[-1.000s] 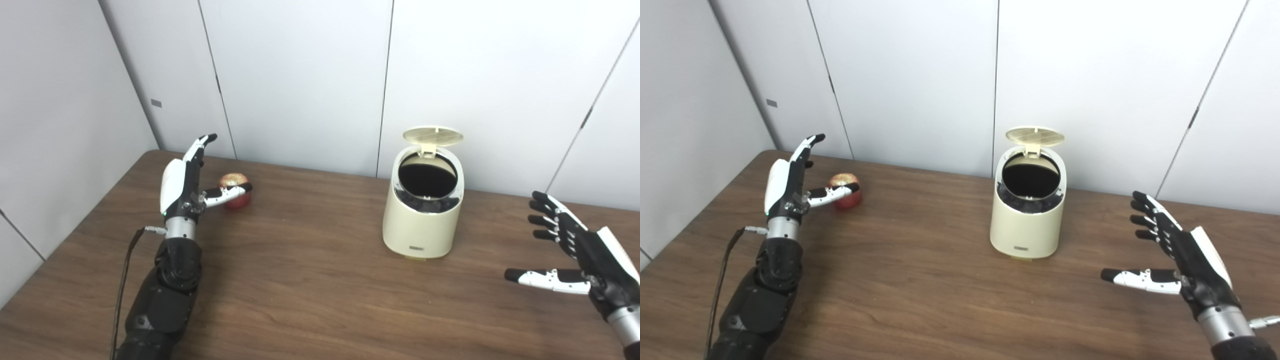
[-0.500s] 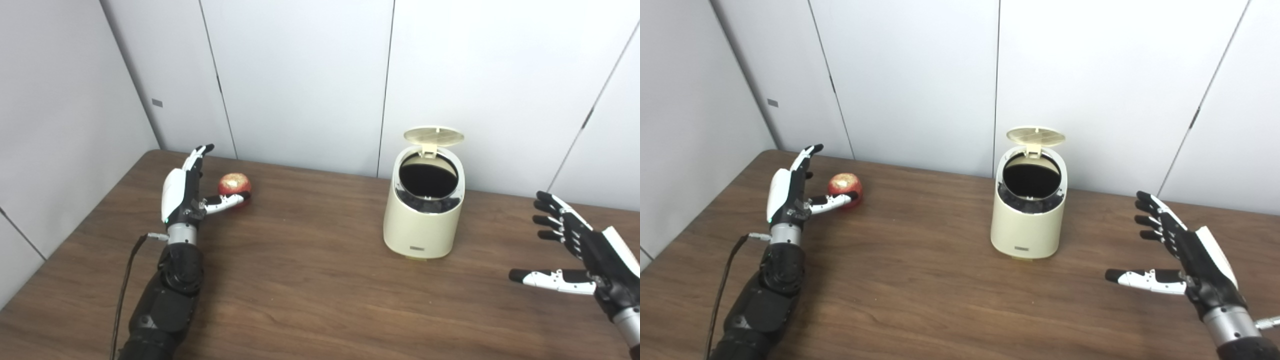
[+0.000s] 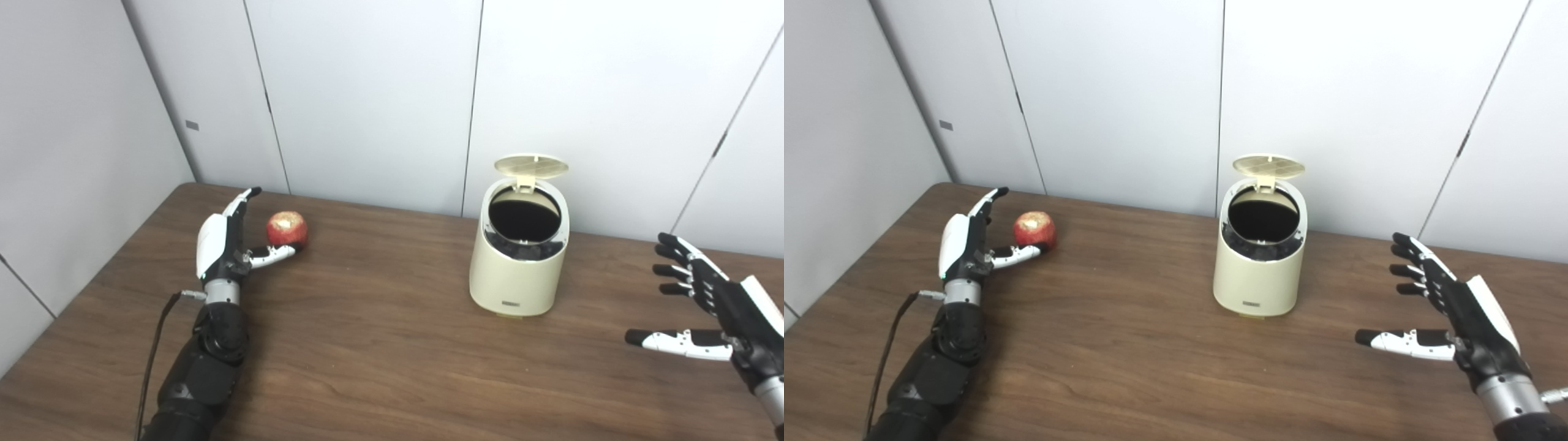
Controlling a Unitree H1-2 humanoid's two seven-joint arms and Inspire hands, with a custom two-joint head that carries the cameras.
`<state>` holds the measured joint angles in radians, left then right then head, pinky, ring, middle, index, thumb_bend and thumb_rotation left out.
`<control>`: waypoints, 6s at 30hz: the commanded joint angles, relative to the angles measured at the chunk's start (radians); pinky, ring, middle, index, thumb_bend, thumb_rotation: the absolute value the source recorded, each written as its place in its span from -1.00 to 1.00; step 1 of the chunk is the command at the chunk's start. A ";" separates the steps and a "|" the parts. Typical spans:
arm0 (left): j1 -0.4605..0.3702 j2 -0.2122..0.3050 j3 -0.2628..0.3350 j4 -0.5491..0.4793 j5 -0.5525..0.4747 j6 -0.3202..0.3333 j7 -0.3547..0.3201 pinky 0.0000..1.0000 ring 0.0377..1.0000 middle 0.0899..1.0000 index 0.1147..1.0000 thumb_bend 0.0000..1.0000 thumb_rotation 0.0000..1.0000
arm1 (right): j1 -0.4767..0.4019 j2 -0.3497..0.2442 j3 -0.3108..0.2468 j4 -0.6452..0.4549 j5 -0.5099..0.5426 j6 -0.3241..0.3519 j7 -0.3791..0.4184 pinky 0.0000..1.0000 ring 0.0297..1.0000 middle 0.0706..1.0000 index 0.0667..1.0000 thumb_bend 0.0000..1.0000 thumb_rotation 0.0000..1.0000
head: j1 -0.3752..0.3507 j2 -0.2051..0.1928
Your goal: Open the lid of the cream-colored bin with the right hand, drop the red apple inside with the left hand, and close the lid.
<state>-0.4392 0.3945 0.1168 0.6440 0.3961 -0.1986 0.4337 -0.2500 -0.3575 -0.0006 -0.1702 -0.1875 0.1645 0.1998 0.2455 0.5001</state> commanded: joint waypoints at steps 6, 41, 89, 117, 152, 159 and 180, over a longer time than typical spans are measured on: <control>-0.064 0.028 -0.022 0.044 0.014 -0.019 0.047 0.48 0.79 0.77 0.73 0.80 -0.65 | -0.014 -0.019 -0.015 -0.055 0.003 0.011 -0.003 0.53 0.68 0.77 0.82 0.47 -0.87 | 0.001 0.003; -0.136 0.011 -0.086 0.232 -0.018 -0.038 0.089 0.41 0.70 0.71 0.66 0.75 -0.74 | 0.009 -0.016 -0.022 -0.087 -0.003 0.024 -0.006 0.54 0.66 0.76 0.80 0.45 -0.99 | -0.019 0.012; -0.115 0.019 -0.081 0.033 -0.037 -0.100 0.141 -0.39 -0.30 -0.21 -0.13 0.05 -1.00 | -0.012 -0.012 -0.013 -0.029 -0.015 -0.015 -0.016 0.56 0.66 0.77 0.80 0.45 -0.94 | -0.032 0.002; -0.072 -0.089 -0.152 -0.555 0.017 0.065 -0.212 -0.43 -0.27 -0.14 -0.17 0.05 -1.00 | -0.068 0.023 0.018 0.156 -0.037 -0.171 -0.057 0.44 0.66 0.76 0.79 0.52 -0.48 | -0.144 -0.034; -0.146 -0.280 -0.210 -0.525 0.048 0.035 -0.257 -0.43 -0.27 -0.13 -0.18 0.05 -1.00 | -0.073 0.065 0.042 0.127 -0.103 -0.140 -0.076 0.49 0.64 0.73 0.77 0.52 -0.57 | -0.216 -0.046; -0.159 -0.300 -0.218 -0.503 0.036 0.020 -0.257 -0.46 -0.29 -0.16 -0.17 0.05 -1.00 | -0.075 0.070 0.046 0.122 -0.120 -0.131 -0.077 0.51 0.63 0.73 0.77 0.50 -0.59 | -0.229 -0.044; -0.249 -0.339 -0.264 -0.254 0.114 -0.153 -0.132 -0.39 -0.28 -0.16 -0.17 0.05 -1.00 | -0.075 0.081 0.051 0.094 -0.132 -0.096 -0.074 0.46 0.62 0.73 0.77 0.50 -0.60 | -0.250 -0.045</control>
<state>-0.6265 0.0584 -0.1440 0.3940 0.4933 -0.3223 0.2731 -0.2915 -0.2750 0.0556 -0.0389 -0.3188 0.0716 0.1419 -0.0046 0.4541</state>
